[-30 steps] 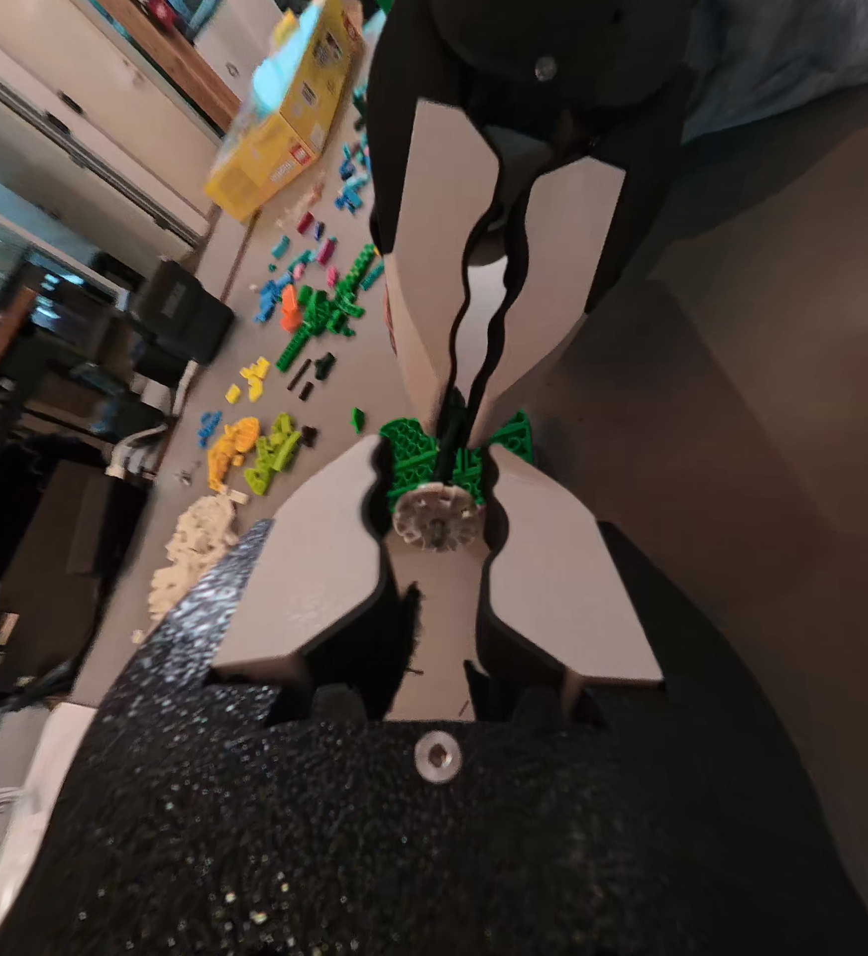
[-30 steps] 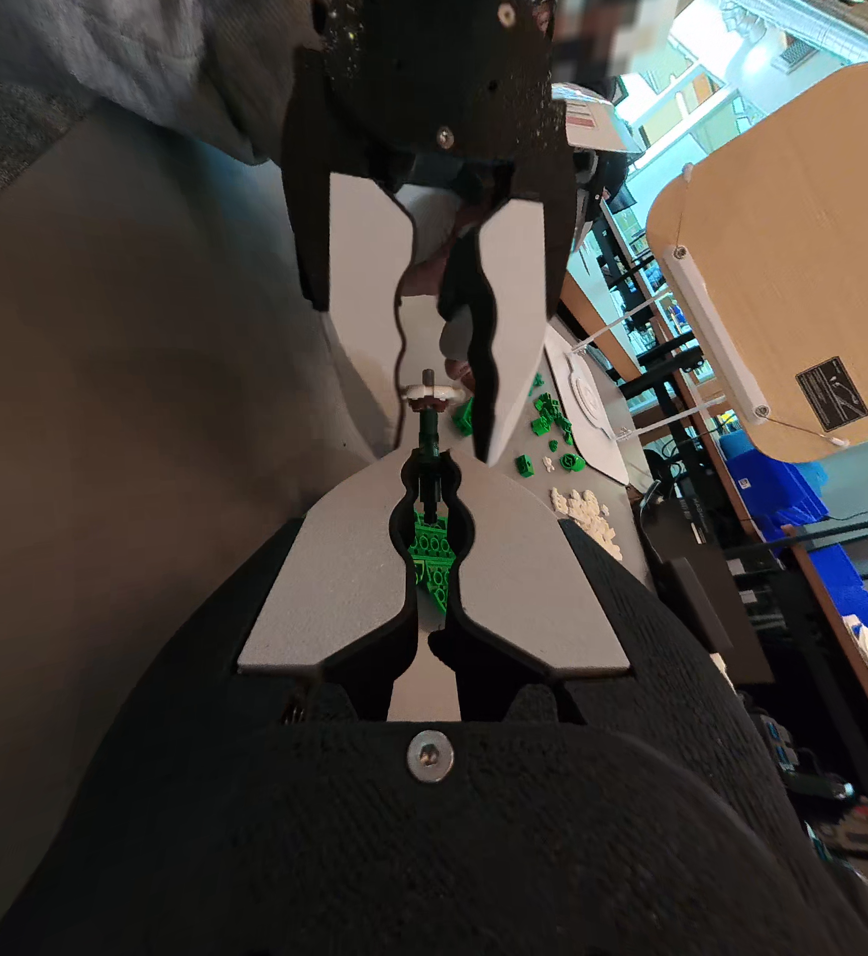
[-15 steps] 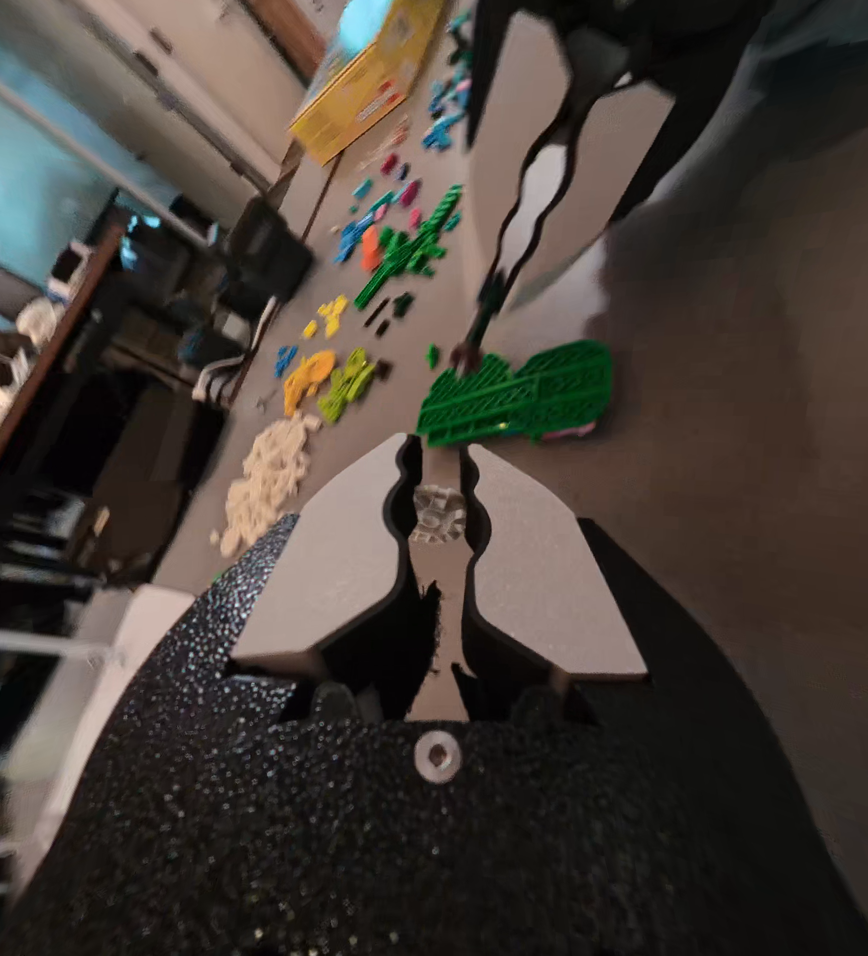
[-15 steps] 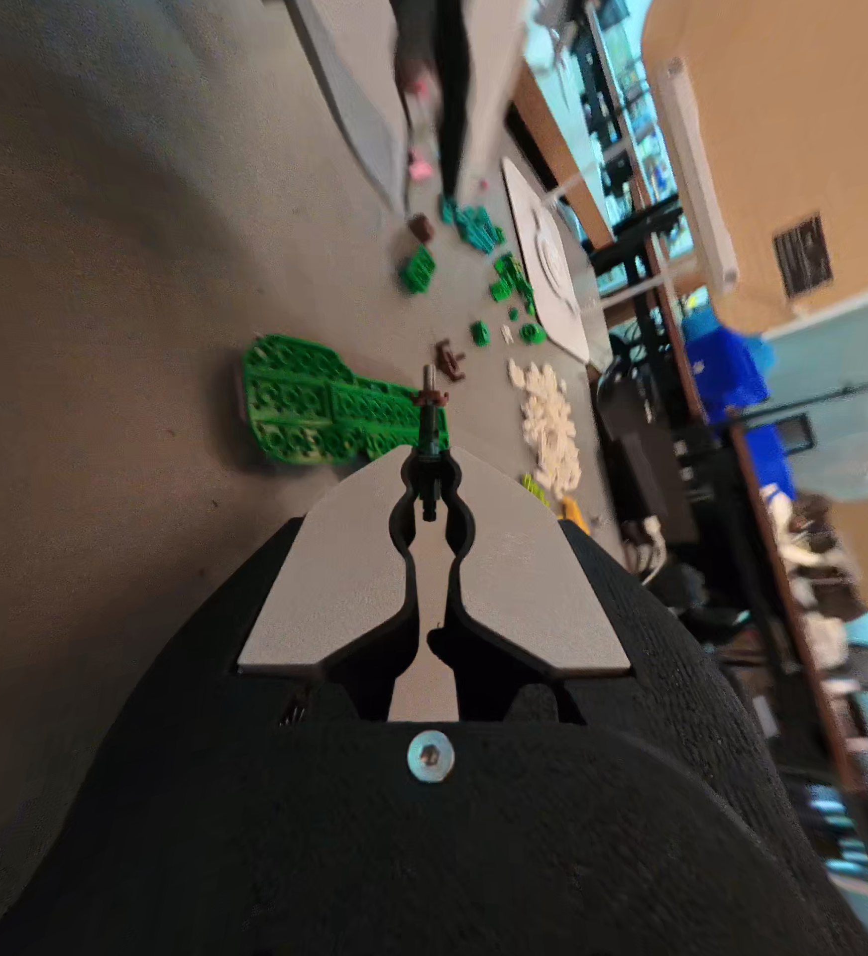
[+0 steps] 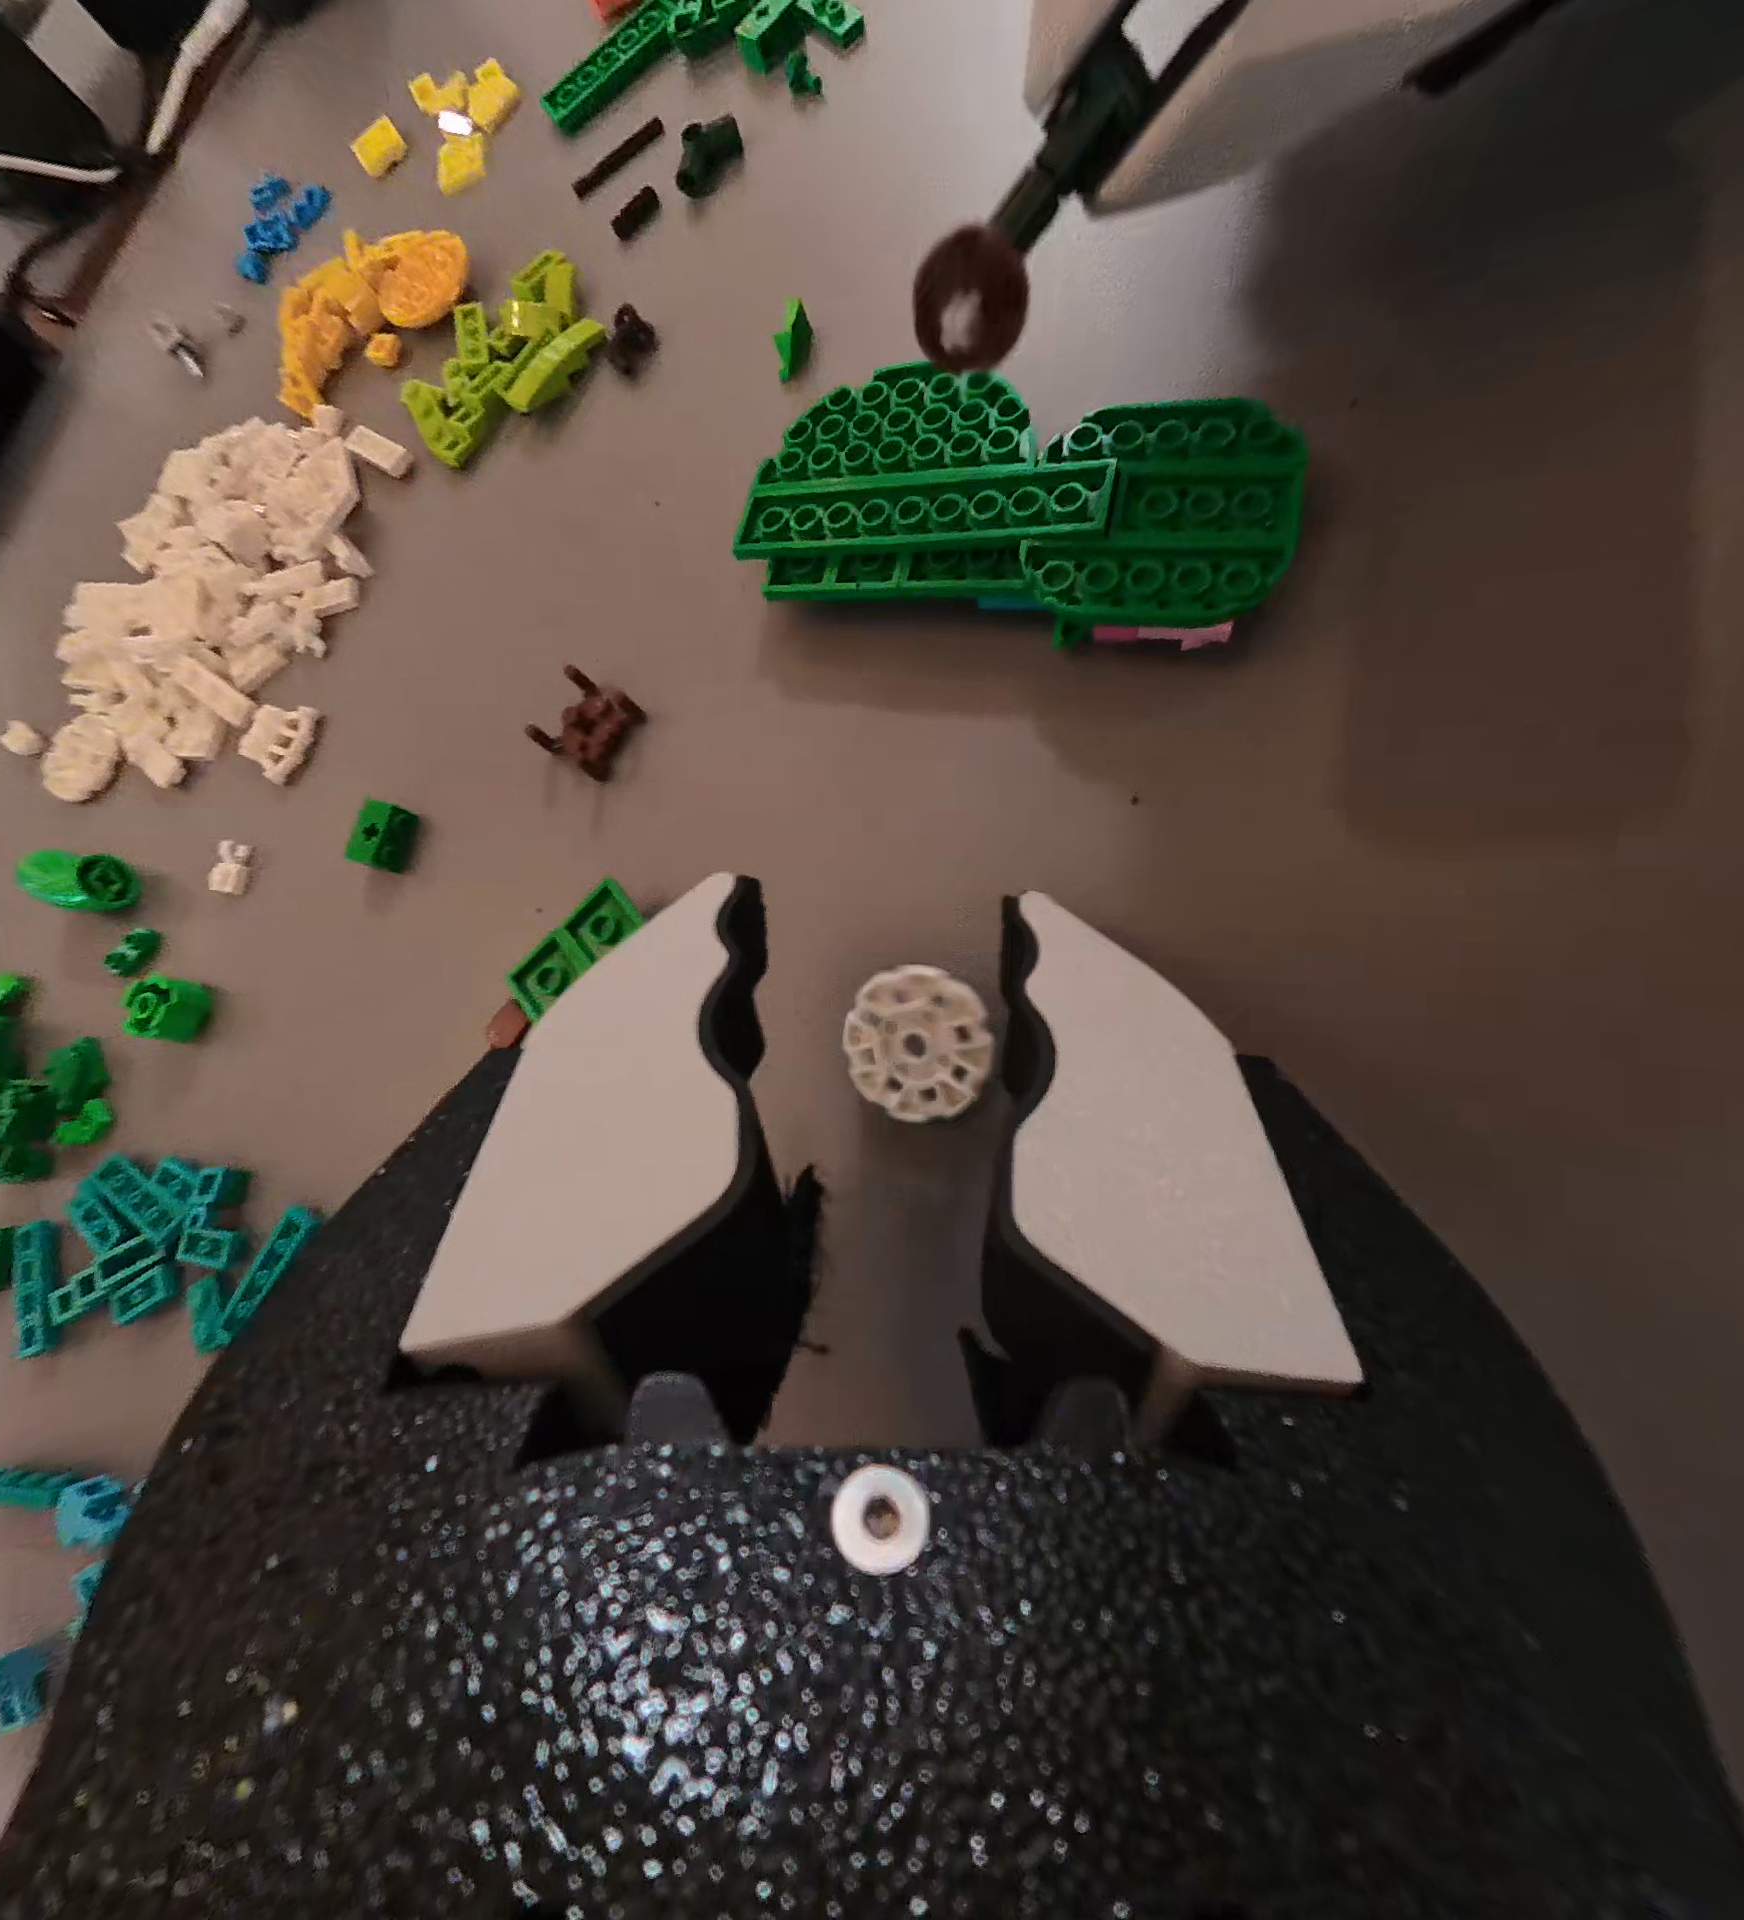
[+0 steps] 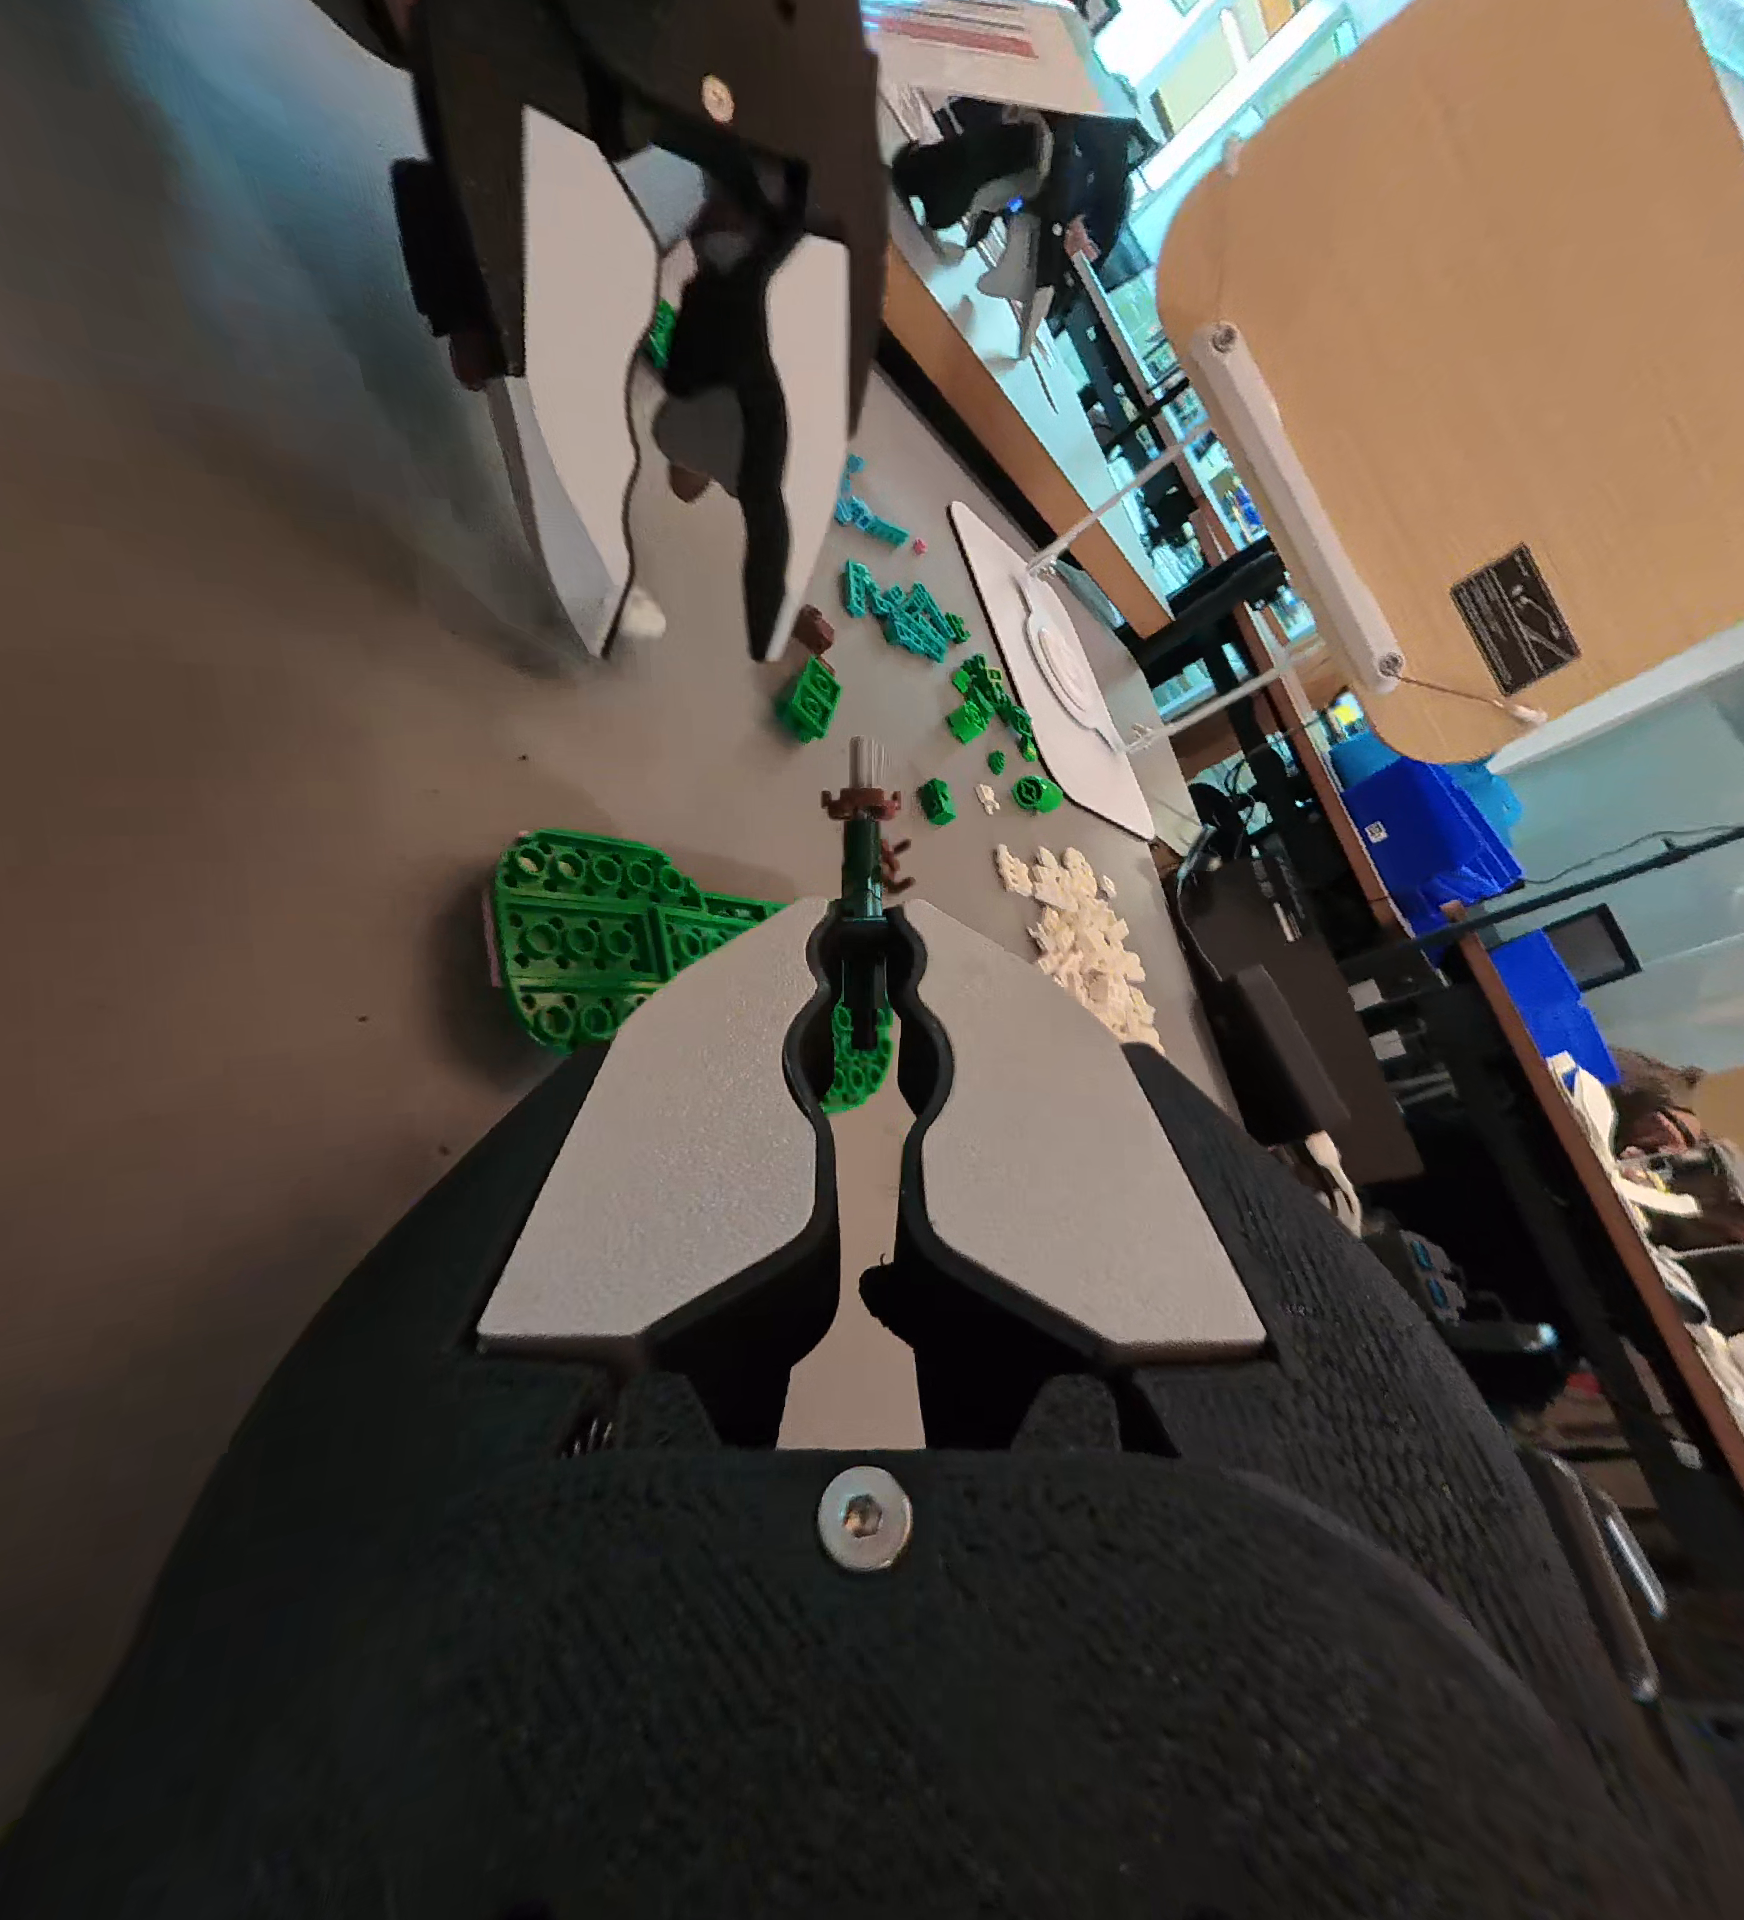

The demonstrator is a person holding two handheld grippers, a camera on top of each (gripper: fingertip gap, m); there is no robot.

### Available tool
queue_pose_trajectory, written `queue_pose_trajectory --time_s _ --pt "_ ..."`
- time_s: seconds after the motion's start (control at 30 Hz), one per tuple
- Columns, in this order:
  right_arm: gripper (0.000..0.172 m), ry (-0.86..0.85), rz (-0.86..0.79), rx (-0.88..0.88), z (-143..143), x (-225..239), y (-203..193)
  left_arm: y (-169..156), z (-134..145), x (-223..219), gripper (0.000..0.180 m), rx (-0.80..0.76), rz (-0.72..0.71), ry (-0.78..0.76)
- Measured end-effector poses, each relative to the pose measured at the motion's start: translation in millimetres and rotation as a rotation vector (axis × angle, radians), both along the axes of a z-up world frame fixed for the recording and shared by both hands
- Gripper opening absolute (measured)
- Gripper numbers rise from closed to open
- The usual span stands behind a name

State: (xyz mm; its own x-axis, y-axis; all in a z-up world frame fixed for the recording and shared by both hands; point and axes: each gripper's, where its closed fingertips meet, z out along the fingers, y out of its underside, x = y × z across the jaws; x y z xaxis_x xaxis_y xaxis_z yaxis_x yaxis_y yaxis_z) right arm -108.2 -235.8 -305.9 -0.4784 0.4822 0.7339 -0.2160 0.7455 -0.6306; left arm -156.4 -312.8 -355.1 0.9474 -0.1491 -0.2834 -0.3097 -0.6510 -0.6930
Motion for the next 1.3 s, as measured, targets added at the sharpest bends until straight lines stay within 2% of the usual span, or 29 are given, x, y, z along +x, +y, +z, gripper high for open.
queue_pose_trajectory --time_s 0.07,0.2,0.3,0.37,0.47,0.67,0.7,0.77,0.87,1.0,1.13,1.27,1.3 --pt "0.006 -0.009 0.028 0.010 -4 2 -7 3 -1 3 0.054 -0.016 -0.013 -0.018" --pt "0.006 -0.022 0.076 0.029 -9 5 -20 24 22 28 0.052 0.121 -0.122 0.013" --pt "0.006 -0.030 0.109 0.031 -11 9 -29 38 31 46 0.051 0.179 -0.197 0.113" --pt "0.007 -0.032 0.126 0.025 -11 11 -33 43 30 49 0.043 0.177 -0.219 0.181" --pt "0.007 -0.031 0.128 0.022 -10 11 -34 47 32 52 0.018 0.197 -0.246 0.261" --pt "0.007 -0.080 0.111 -0.019 -10 10 -31 45 41 58 0.011 0.248 -0.262 0.275" --pt "0.007 -0.085 0.094 -0.009 -11 9 -28 43 41 58 0.001 0.241 -0.268 0.272" --pt "0.006 -0.092 -0.040 0.106 -23 2 8 28 48 32 0.001 0.236 -0.176 0.344" --pt "0.006 -0.070 -0.026 -0.069 1 3 12 6 66 17 0.000 0.319 -0.115 0.175" --pt "0.006 -0.045 -0.016 0.017 -6 1 0 2 48 12 0.002 0.212 -0.090 0.177" --pt "0.006 -0.019 -0.008 0.042 -7 1 -4 14 17 22 0.018 0.106 -0.095 0.105" --pt "0.006 -0.013 0.017 0.084 -11 3 -11 34 24 41 0.038 0.193 -0.140 0.105" --pt "0.006 -0.017 0.030 0.089 -13 4 -14 38 27 43 0.037 0.209 -0.146 0.122"
